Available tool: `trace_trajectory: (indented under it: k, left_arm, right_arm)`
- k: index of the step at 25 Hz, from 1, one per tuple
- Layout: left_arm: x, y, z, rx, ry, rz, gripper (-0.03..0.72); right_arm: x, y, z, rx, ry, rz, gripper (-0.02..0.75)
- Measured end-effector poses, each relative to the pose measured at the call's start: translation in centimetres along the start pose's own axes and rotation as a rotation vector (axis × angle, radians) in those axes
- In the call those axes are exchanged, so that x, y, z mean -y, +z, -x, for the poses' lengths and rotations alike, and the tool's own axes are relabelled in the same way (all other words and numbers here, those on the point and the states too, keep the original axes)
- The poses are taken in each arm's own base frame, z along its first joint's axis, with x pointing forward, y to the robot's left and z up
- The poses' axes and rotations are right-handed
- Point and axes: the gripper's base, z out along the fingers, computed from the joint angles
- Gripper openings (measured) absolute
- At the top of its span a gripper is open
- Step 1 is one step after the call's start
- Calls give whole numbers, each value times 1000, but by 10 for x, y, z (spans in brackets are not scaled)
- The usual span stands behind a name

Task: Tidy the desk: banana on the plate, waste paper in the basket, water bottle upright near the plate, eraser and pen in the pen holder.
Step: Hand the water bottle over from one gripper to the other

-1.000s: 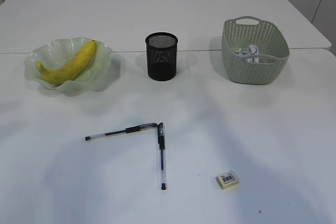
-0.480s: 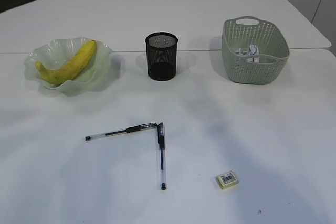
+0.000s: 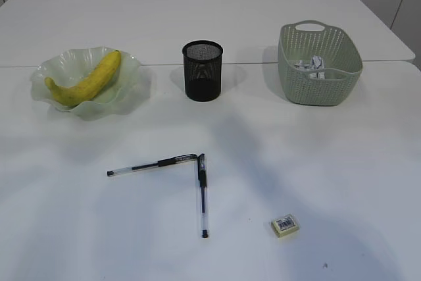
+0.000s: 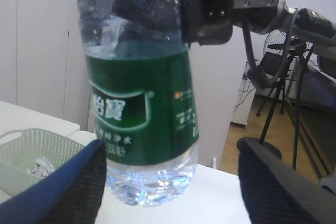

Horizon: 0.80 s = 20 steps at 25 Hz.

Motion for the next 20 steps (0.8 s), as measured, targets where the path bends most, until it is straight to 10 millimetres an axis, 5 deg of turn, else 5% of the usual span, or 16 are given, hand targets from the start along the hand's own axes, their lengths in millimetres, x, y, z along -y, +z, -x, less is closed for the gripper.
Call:
trace_trajectory:
  k: [20]
  left_arm:
    - [-1, 0, 1, 1, -16, 3, 557]
  right_arm:
    - [-9, 11, 4, 35, 30, 52, 350]
